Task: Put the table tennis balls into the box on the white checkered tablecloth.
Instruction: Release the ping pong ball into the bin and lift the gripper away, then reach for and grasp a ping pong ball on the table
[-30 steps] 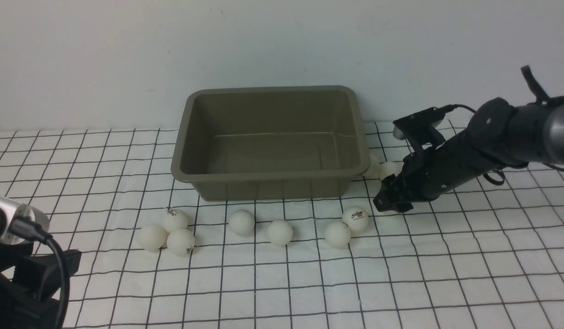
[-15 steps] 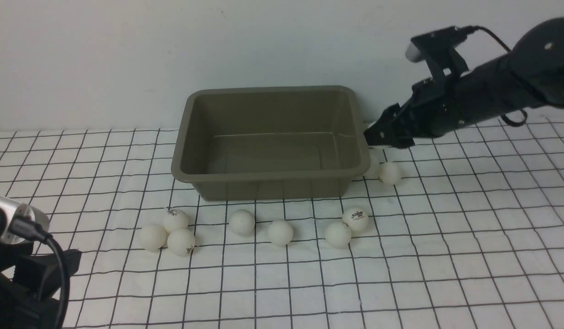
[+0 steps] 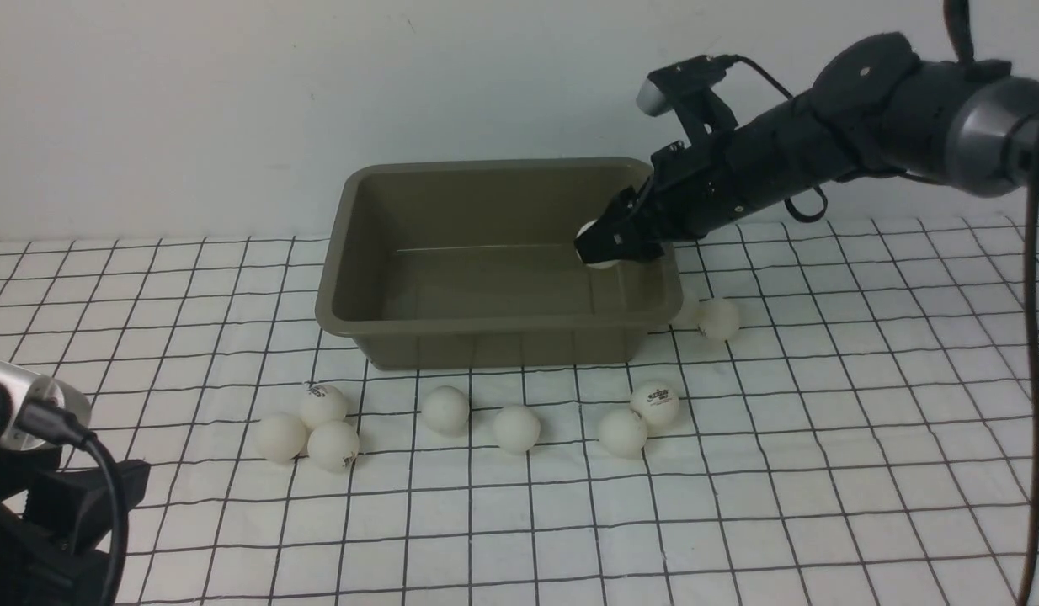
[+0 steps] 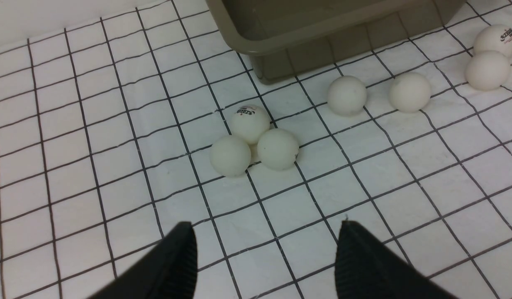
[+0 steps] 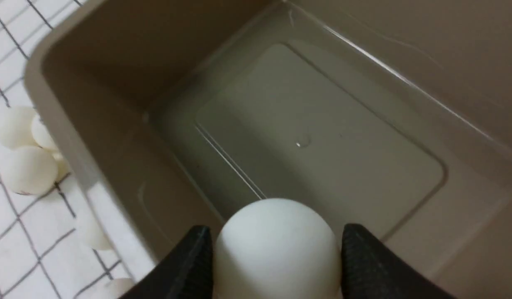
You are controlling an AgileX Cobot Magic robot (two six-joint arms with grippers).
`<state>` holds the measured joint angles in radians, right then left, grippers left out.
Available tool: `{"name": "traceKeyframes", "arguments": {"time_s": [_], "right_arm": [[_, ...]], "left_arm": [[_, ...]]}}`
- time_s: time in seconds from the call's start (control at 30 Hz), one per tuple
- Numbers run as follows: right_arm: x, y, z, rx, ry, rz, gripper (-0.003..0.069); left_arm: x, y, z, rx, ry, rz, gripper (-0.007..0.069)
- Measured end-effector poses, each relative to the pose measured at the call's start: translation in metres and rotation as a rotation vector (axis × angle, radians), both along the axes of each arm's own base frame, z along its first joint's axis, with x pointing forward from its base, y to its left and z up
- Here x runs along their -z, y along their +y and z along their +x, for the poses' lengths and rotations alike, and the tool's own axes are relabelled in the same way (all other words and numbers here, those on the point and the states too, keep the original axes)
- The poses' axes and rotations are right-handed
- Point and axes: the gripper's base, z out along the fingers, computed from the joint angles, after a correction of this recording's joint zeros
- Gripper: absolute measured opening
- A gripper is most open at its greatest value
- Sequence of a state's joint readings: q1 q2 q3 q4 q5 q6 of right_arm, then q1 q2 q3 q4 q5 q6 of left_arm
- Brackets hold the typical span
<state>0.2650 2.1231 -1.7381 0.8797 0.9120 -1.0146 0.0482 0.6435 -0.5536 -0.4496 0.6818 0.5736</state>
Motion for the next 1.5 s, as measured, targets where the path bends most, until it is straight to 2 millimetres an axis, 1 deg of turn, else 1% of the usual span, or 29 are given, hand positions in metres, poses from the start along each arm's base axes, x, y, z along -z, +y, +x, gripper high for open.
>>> {"name": "traceKeyframes", "arguments": {"time_s": [0.03, 0.07, 0.1, 0.13, 0.2, 0.23, 0.3, 0.37, 0.4, 0.43, 0.47, 0.5, 0.53, 0.57, 0.6, 0.67, 0.7, 0.73, 0.8, 0.97, 1.07, 1.23, 1.27, 1.4, 1.5], "right_arm": [[0.002, 0.000, 0.002, -0.002, 0.000, -0.005, 0.0379], [0.002, 0.000, 0.002, -0.002, -0.005, -0.007, 0.0419], [0.001, 0.000, 0.003, -0.004, -0.010, -0.008, 0.0440], [-0.003, 0.000, 0.004, -0.010, -0.030, -0.014, 0.0486], [-0.008, -0.001, 0.005, -0.018, -0.059, -0.031, 0.0521], [-0.009, -0.002, 0.006, -0.019, -0.064, -0.035, 0.0527], [-0.021, -0.011, 0.007, -0.015, -0.100, -0.065, 0.0543], [-0.033, -0.026, 0.009, 0.010, -0.121, -0.087, 0.0544], [-0.034, -0.027, 0.010, 0.012, -0.123, -0.092, 0.0544], [-0.045, -0.044, 0.010, 0.039, -0.139, -0.120, 0.0538], [-0.046, -0.048, 0.011, 0.048, -0.139, -0.124, 0.0536], [-0.054, -0.066, 0.010, 0.067, -0.152, -0.159, 0.0528], [-0.055, -0.068, 0.011, 0.071, -0.153, -0.159, 0.0526], [-0.056, -0.077, 0.011, 0.079, -0.151, -0.175, 0.0523], [-0.057, -0.092, 0.010, 0.082, -0.141, -0.207, 0.0519], [-0.053, -0.105, 0.009, 0.066, -0.119, -0.253, 0.0516], [-0.052, -0.105, 0.009, 0.061, -0.116, -0.258, 0.0516], [-0.043, -0.111, 0.007, 0.017, -0.070, -0.318, 0.0516], [-0.031, -0.113, 0.007, -0.016, -0.028, -0.362, 0.0516], [-0.011, -0.110, 0.010, -0.049, 0.014, -0.402, 0.0516], [-0.003, -0.107, 0.012, -0.060, 0.024, -0.414, 0.0516], [0.016, -0.096, 0.015, -0.089, 0.050, -0.423, 0.0516], [0.016, -0.095, 0.015, -0.091, 0.052, -0.423, 0.0516], [0.036, -0.086, 0.019, -0.109, 0.077, -0.427, 0.0516], [0.042, -0.084, 0.020, -0.110, 0.079, -0.430, 0.0516]], "left_arm": [[0.000, 0.000, 0.000, 0.001, 0.001, 0.000, 0.0405], [0.000, 0.000, 0.000, 0.002, 0.004, 0.000, 0.0405], [0.001, 0.000, 0.000, 0.004, 0.007, 0.000, 0.0405], [0.001, -0.001, -0.001, 0.007, 0.015, -0.001, 0.0405], [0.001, -0.001, -0.001, 0.009, 0.019, -0.001, 0.0405], [0.001, -0.001, -0.001, 0.009, 0.019, -0.001, 0.0405], [0.001, -0.001, -0.001, 0.009, 0.019, -0.001, 0.0405], [0.001, -0.001, -0.001, 0.009, 0.019, -0.001, 0.0405], [0.001, -0.001, -0.001, 0.009, 0.019, -0.001, 0.0405], [0.001, -0.001, -0.001, 0.009, 0.019, -0.001, 0.0405], [0.001, -0.001, -0.001, 0.009, 0.019, -0.001, 0.0405], [0.001, -0.001, -0.001, 0.009, 0.019, -0.001, 0.0405], [0.001, -0.001, -0.001, 0.009, 0.019, -0.001, 0.0405], [0.001, -0.001, -0.001, 0.009, 0.019, -0.001, 0.0405], [0.001, -0.001, -0.001, 0.009, 0.019, -0.001, 0.0405], [0.001, -0.001, -0.001, 0.009, 0.019, -0.001, 0.0405], [0.001, -0.001, -0.001, 0.009, 0.019, -0.001, 0.0405], [0.001, -0.001, -0.001, 0.009, 0.019, -0.001, 0.0405], [0.001, -0.001, -0.001, 0.009, 0.019, -0.001, 0.0405], [0.001, -0.001, -0.001, 0.009, 0.019, -0.001, 0.0405], [0.001, -0.001, -0.001, 0.009, 0.019, -0.001, 0.0405], [0.001, -0.001, -0.001, 0.009, 0.019, -0.001, 0.0405], [0.001, -0.001, -0.001, 0.009, 0.019, -0.001, 0.0405], [0.001, -0.001, -0.001, 0.009, 0.019, -0.001, 0.0405], [0.001, -0.001, -0.001, 0.010, 0.020, -0.001, 0.0405]]}}
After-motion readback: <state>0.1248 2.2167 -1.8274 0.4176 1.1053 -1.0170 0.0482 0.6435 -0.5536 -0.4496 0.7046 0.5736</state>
